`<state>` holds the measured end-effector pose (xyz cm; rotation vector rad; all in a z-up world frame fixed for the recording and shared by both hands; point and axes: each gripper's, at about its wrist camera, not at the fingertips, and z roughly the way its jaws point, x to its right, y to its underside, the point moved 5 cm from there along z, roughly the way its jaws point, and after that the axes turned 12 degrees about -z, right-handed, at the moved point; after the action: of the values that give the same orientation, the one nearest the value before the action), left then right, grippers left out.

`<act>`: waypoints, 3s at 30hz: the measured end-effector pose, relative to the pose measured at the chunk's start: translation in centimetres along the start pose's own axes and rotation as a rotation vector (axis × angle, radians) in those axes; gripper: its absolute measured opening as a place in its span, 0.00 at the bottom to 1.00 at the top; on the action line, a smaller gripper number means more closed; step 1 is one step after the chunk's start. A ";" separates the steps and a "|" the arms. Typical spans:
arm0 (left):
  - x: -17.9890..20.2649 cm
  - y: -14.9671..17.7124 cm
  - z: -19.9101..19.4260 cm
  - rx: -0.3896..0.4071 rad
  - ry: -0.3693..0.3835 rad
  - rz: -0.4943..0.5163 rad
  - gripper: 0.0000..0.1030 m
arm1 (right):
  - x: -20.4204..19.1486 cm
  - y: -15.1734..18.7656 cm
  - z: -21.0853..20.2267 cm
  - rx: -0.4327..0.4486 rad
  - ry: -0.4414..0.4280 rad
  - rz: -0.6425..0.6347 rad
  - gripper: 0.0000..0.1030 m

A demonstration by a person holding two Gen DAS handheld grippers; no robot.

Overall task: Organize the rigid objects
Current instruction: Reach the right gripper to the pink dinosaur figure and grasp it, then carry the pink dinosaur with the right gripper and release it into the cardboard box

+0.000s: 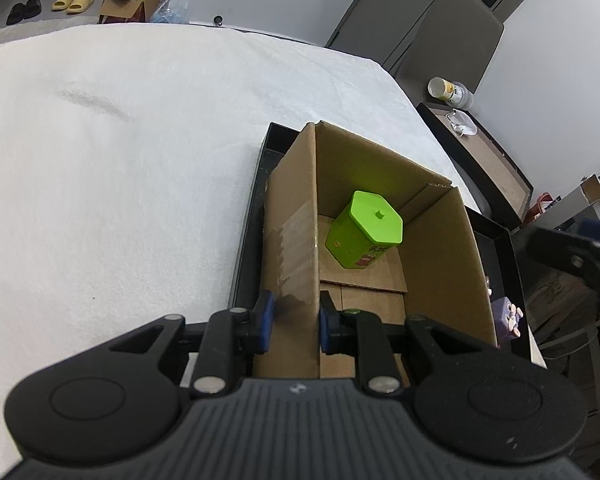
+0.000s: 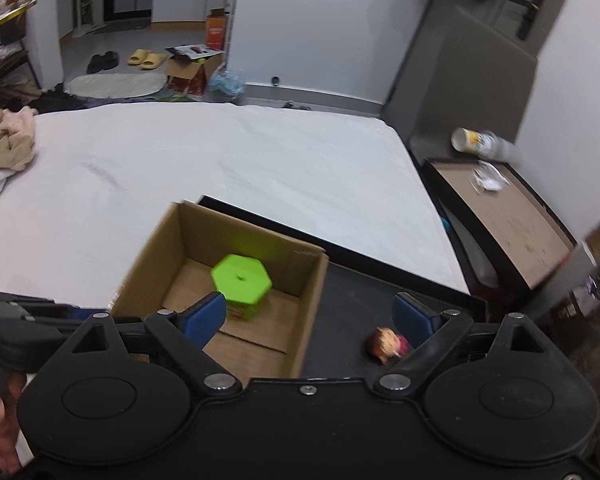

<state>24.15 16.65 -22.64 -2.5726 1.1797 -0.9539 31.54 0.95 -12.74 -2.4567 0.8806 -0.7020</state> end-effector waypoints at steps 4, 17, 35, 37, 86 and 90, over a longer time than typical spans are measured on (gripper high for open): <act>0.3 0.2 0.0 0.005 -0.014 0.011 0.19 | 1.9 1.9 -0.6 -0.019 0.012 0.049 0.88; 1.0 0.6 0.6 0.012 -0.052 0.049 0.19 | 7.4 8.7 -1.8 -0.081 0.060 0.174 0.88; 1.3 0.7 1.4 0.016 -0.095 0.074 0.19 | 10.7 14.5 -0.6 -0.130 0.026 0.278 0.83; 1.3 0.7 1.5 0.016 -0.098 0.076 0.19 | 10.8 15.1 -0.1 -0.143 0.007 0.292 0.80; 1.2 1.0 3.0 0.002 -0.130 0.078 0.19 | 8.9 16.4 4.6 -0.230 -0.155 0.332 0.38; 1.2 1.0 2.8 0.007 -0.130 0.078 0.19 | 8.7 15.1 3.7 -0.201 -0.144 0.308 0.38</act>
<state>25.83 14.81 -24.63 -2.5196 1.2289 -0.7602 32.70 -14.69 -21.17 -2.4252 1.2880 -0.3381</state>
